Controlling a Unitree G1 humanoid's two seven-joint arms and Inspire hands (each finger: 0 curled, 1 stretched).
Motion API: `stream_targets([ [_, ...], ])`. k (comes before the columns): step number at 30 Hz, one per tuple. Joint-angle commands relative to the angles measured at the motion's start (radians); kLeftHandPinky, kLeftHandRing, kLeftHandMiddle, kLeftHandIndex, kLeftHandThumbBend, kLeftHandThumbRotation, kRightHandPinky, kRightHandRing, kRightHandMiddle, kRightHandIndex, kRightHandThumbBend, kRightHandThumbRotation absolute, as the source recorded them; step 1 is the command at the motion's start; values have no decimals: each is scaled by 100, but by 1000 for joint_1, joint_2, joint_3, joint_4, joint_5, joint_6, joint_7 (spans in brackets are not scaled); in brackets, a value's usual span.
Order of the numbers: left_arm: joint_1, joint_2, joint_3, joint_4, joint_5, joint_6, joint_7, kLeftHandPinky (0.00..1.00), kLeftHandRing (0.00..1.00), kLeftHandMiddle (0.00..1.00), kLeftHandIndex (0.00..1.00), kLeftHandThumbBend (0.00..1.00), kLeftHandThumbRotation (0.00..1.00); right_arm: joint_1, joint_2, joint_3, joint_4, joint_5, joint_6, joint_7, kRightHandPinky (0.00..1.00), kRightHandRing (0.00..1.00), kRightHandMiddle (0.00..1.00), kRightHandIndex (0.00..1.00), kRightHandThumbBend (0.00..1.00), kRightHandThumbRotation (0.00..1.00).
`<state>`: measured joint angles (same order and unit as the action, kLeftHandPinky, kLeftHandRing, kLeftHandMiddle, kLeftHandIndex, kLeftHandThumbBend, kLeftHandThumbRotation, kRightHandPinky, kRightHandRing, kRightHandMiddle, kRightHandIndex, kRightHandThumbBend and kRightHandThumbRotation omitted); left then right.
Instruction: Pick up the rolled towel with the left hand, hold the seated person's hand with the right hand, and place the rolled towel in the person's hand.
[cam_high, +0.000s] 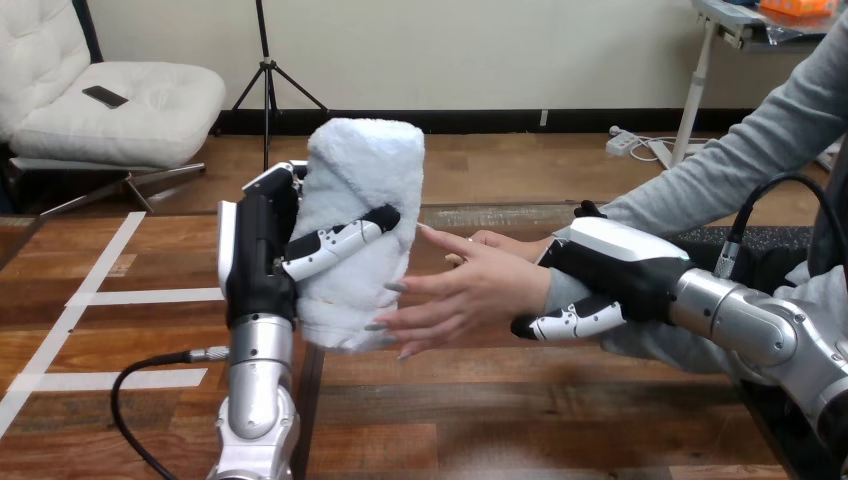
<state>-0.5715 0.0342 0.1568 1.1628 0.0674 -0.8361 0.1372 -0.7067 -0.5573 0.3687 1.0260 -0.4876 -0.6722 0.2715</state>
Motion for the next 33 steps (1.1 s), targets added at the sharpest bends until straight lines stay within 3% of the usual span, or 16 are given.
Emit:
stream_targets([
  [1, -128, 6, -28, 17, 30, -15, 26, 34, 36, 39, 40, 57, 0, -18, -46, -50, -63, 33, 8, 1, 22, 25, 29, 28, 56, 53],
  [22, -161, 5, -49, 65, 68, 13, 52, 35, 38, 41, 42, 55, 0, 4, -50, -62, -92, 37, -3, 2, 22, 24, 29, 28, 55, 49],
  [33, -173, -4, -59, 76, 75, 19, 57, 36, 38, 41, 42, 54, 0, 12, -53, -66, -118, 47, 16, 24, 21, 24, 28, 27, 55, 46],
])
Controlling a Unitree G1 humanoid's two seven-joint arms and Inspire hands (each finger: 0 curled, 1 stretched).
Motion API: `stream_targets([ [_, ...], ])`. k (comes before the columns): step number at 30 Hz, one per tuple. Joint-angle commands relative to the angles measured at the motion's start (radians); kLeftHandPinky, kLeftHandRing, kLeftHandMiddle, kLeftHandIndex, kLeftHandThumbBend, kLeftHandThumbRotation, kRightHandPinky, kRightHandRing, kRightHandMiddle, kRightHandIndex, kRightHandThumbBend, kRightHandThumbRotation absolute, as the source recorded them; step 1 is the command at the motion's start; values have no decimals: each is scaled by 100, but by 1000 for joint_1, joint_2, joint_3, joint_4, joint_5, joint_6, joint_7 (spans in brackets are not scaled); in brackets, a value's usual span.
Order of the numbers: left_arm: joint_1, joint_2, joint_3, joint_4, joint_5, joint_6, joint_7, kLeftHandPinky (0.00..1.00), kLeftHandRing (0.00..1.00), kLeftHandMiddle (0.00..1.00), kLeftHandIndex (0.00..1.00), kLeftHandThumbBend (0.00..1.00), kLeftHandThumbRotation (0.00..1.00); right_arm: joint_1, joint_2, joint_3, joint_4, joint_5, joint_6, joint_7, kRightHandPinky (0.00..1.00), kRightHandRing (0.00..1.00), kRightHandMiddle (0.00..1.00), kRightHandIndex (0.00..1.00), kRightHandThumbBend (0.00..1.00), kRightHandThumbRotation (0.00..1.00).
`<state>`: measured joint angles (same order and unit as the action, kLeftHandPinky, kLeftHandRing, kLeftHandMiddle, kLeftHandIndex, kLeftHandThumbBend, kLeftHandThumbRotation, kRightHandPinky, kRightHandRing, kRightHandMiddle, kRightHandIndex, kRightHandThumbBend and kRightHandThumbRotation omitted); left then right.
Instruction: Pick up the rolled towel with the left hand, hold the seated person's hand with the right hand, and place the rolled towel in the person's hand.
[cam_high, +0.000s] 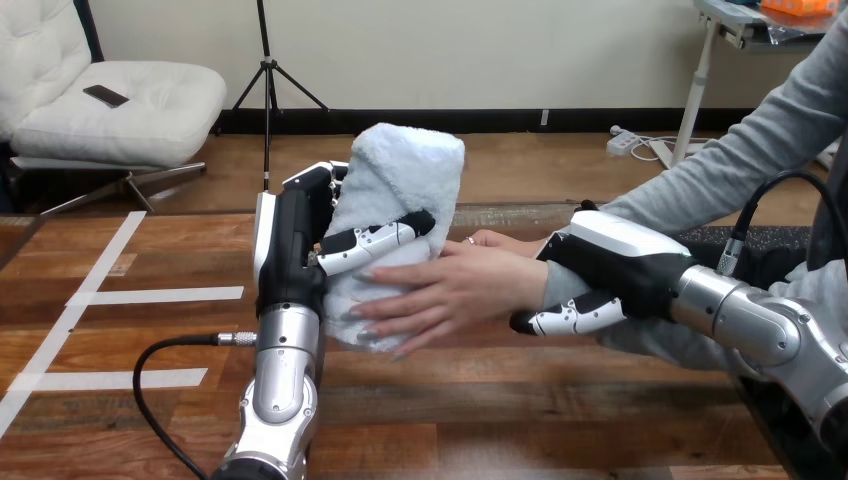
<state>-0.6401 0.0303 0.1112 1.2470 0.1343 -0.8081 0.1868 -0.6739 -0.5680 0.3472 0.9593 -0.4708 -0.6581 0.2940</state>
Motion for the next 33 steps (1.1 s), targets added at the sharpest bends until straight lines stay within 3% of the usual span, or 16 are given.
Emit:
stream_targets([
  [1, -105, -1, -14, -9, 7, -9, 6, 36, 38, 41, 42, 54, 0, -20, -42, -45, -54, 31, 3, 2, 21, 24, 28, 27, 55, 46],
  [16, -117, -34, -19, -9, -15, -11, -12, 38, 39, 42, 42, 53, 0, -23, -43, -44, -72, 30, -6, 7, 19, 22, 27, 26, 54, 47],
  [33, -132, -79, -14, -3, -49, -5, -24, 40, 40, 42, 42, 54, 0, -29, -30, -53, -92, 60, 24, 47, 16, 19, 24, 24, 55, 49],
])
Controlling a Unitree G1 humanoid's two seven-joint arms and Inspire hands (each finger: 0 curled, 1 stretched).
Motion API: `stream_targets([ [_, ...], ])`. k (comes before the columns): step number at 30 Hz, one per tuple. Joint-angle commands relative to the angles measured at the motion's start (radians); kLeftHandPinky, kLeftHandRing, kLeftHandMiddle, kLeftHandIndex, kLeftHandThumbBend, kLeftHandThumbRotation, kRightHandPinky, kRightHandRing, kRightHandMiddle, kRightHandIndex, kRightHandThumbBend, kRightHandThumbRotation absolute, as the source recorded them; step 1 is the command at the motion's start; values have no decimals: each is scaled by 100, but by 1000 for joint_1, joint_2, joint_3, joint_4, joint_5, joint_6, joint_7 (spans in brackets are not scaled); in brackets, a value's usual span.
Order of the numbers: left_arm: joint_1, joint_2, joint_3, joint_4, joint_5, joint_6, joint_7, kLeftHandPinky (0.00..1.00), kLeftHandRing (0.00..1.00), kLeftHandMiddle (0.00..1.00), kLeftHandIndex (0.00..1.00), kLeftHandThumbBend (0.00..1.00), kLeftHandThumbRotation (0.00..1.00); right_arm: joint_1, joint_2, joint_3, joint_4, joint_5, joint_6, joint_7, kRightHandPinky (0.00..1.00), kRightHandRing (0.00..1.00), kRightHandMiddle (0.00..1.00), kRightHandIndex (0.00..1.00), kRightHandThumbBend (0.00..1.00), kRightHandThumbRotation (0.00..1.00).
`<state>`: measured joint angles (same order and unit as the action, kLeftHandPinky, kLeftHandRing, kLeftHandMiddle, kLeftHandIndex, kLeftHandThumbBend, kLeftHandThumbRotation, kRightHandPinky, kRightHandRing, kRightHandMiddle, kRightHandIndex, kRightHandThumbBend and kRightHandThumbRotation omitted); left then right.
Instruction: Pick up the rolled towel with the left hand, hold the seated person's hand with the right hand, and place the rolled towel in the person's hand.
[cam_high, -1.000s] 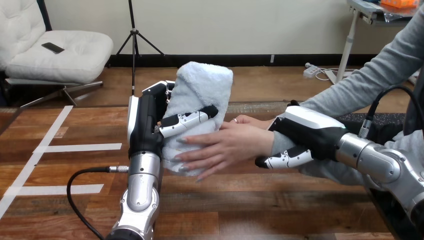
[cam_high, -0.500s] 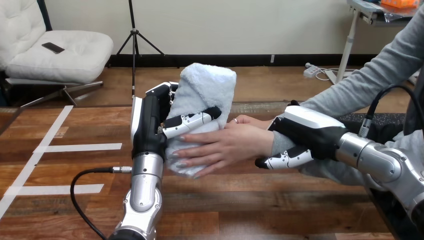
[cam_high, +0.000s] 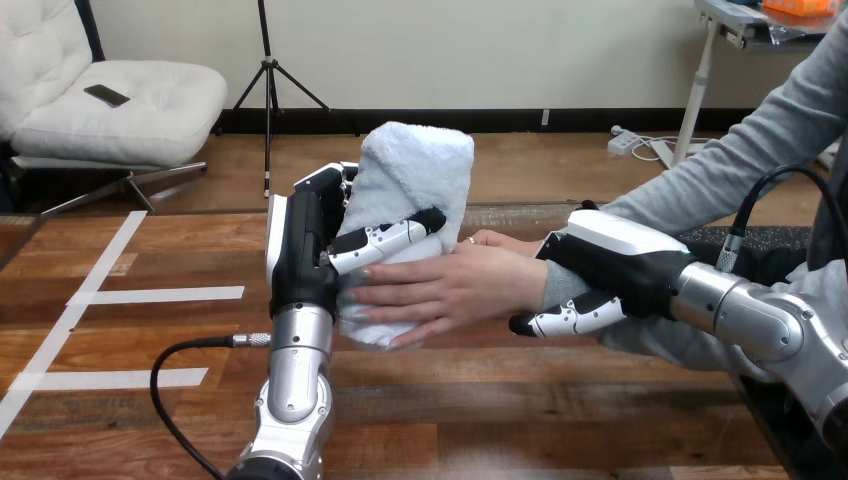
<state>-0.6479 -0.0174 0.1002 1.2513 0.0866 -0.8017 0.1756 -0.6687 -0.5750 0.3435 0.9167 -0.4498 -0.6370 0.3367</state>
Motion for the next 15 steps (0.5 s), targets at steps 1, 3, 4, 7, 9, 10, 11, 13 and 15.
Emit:
stream_targets([
  [1, -125, -32, -4, -7, -2, -12, -12, 40, 40, 42, 42, 54, 0, -34, -23, -50, -50, 41, 3, 6, 16, 19, 24, 24, 55, 49],
  [3, -124, -36, -7, -8, -1, -14, -8, 40, 40, 42, 42, 54, 0, -36, -22, -49, -46, 43, 3, 7, 15, 19, 24, 24, 55, 49],
  [4, -124, -38, -8, -9, 0, -15, -7, 40, 40, 42, 42, 54, 0, -37, -21, -48, -45, 44, 4, 8, 15, 19, 24, 24, 55, 50],
  [7, -124, -48, -4, -9, -9, -13, -10, 40, 40, 42, 43, 54, 0, -40, -21, -47, -38, 45, 1, 7, 15, 19, 23, 24, 55, 50],
  [9, -123, -54, -3, -9, -10, -14, -7, 40, 40, 42, 42, 54, 0, -42, -21, -46, -38, 43, 3, 6, 15, 19, 23, 24, 55, 50],
  [10, -122, -56, -3, -9, -11, -14, -6, 40, 40, 42, 42, 54, 0, -42, -21, -45, -38, 43, 3, 6, 15, 19, 23, 24, 55, 50],
  [11, -121, -59, -3, -9, -13, -14, -6, 40, 40, 42, 42, 55, 0, -43, -21, -44, -38, 41, 3, 3, 15, 19, 23, 24, 55, 50],
  [13, -121, -63, -2, -11, -16, -13, -6, 40, 41, 42, 42, 55, 0, -44, -21, -44, -37, 39, 2, 1, 15, 19, 23, 24, 55, 50],
  [15, -118, -69, -4, -13, -18, -12, -3, 40, 41, 42, 42, 55, 0, -45, -21, -43, -35, 37, 1, -2, 15, 19, 23, 24, 55, 50],
])
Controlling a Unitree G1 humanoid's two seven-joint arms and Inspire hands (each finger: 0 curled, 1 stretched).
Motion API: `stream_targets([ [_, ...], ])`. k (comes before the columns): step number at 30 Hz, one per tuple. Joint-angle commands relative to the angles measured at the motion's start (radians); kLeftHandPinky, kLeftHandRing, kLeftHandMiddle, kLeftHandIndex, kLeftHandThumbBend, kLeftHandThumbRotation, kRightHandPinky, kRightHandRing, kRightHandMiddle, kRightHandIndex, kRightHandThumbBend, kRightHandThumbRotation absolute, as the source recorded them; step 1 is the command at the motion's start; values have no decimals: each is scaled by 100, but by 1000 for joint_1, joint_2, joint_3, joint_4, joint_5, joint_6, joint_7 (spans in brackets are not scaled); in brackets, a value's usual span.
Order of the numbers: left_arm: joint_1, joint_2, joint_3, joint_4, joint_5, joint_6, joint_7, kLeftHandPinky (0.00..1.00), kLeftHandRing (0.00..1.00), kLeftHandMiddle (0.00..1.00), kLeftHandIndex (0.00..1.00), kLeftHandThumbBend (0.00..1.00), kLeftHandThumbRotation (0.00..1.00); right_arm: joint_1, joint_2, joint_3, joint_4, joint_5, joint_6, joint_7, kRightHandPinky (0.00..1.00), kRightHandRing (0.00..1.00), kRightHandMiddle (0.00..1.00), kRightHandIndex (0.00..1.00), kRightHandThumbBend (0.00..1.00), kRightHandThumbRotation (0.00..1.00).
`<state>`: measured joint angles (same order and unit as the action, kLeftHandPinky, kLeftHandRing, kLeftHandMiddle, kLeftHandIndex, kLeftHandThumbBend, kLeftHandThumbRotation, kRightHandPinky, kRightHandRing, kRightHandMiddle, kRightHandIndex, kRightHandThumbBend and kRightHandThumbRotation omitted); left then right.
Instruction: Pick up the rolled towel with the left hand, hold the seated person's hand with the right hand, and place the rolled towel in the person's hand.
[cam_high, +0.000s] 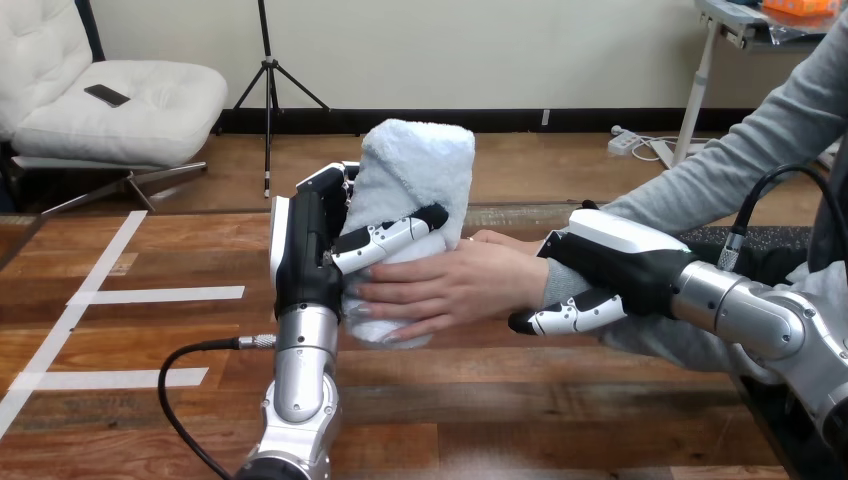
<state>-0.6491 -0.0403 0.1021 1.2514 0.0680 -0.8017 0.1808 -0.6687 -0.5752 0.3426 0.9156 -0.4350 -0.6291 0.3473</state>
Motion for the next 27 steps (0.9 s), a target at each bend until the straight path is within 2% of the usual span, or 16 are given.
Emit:
stream_targets([
  [1, -116, -48, -7, -13, 0, -12, -7, 40, 41, 42, 42, 55, 0, -46, -21, -41, -33, 22, -7, -14, 15, 19, 23, 24, 55, 50],
  [7, -111, -63, -14, -17, 5, -13, 16, 40, 41, 42, 42, 55, 0, -47, -19, -41, -32, 21, -1, -11, 16, 19, 24, 24, 55, 49],
  [16, -104, -87, -17, -17, -6, -12, 20, 40, 41, 42, 42, 55, 0, -46, -19, -40, -32, 21, -1, -12, 16, 19, 24, 24, 55, 49],
  [27, -94, -115, -20, -21, -24, -12, 0, 39, 41, 42, 42, 55, 0, -43, -21, -42, -36, 25, 1, -10, 16, 19, 24, 24, 54, 49],
])
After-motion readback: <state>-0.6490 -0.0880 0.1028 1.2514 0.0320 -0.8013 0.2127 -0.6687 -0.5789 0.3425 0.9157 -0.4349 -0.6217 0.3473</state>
